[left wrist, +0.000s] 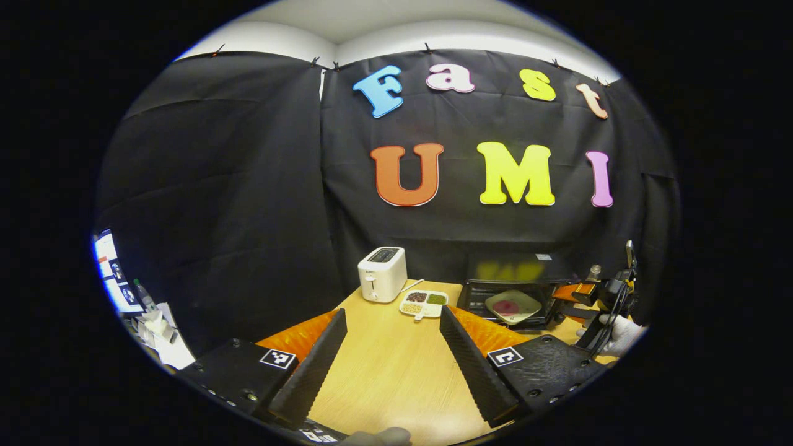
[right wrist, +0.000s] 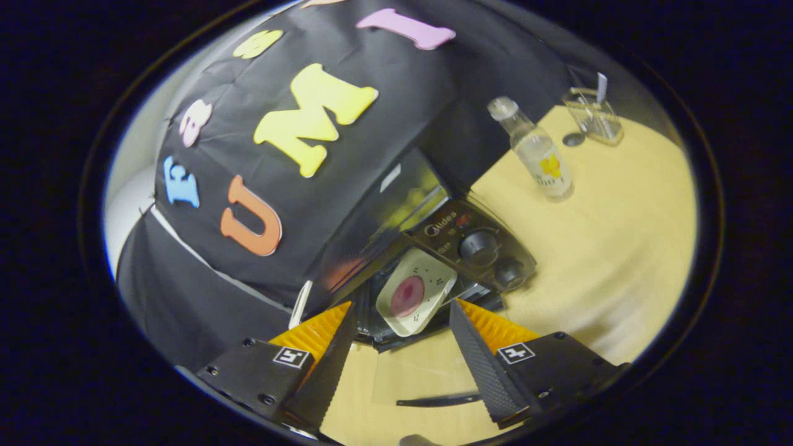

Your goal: Open the electric oven with the left hand, put the food in, and close the electric oven.

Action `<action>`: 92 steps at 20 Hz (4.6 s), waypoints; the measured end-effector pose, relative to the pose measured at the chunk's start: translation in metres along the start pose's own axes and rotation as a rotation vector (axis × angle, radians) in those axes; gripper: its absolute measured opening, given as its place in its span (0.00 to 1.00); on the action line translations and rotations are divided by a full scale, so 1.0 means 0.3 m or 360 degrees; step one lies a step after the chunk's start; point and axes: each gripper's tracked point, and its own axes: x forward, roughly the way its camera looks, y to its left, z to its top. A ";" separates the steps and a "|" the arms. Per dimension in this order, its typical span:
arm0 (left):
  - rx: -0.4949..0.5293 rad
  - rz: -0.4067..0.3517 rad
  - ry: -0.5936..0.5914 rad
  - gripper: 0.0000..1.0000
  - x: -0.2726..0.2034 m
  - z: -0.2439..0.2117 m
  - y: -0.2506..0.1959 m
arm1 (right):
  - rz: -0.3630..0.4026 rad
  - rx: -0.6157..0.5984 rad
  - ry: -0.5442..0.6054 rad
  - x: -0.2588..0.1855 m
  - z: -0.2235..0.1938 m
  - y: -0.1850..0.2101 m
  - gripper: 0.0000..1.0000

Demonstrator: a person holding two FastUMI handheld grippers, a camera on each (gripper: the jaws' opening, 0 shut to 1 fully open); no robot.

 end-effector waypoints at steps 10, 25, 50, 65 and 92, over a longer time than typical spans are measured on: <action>0.0015 -0.0323 -0.0052 0.97 0.007 -0.052 -0.230 | -0.0196 -0.0758 -0.0288 -0.523 0.158 -0.016 0.98; 0.0131 -0.0361 0.0206 0.96 -0.057 -0.388 -0.688 | -0.0383 -0.1069 -0.0295 -1.095 0.401 -0.437 0.99; 0.0317 -0.0543 0.0652 0.96 0.388 -0.974 -0.763 | -0.0934 -0.0923 -0.0399 -1.228 0.369 -0.340 0.99; 0.0275 -0.0566 0.0558 0.97 0.406 -0.779 -0.770 | -0.0918 -0.0848 -0.0375 -1.183 0.311 -0.361 0.96; 0.0192 -0.0606 0.0241 0.96 0.629 -0.369 -0.873 | -0.0937 -0.0783 -0.0423 -1.208 0.303 -0.357 0.99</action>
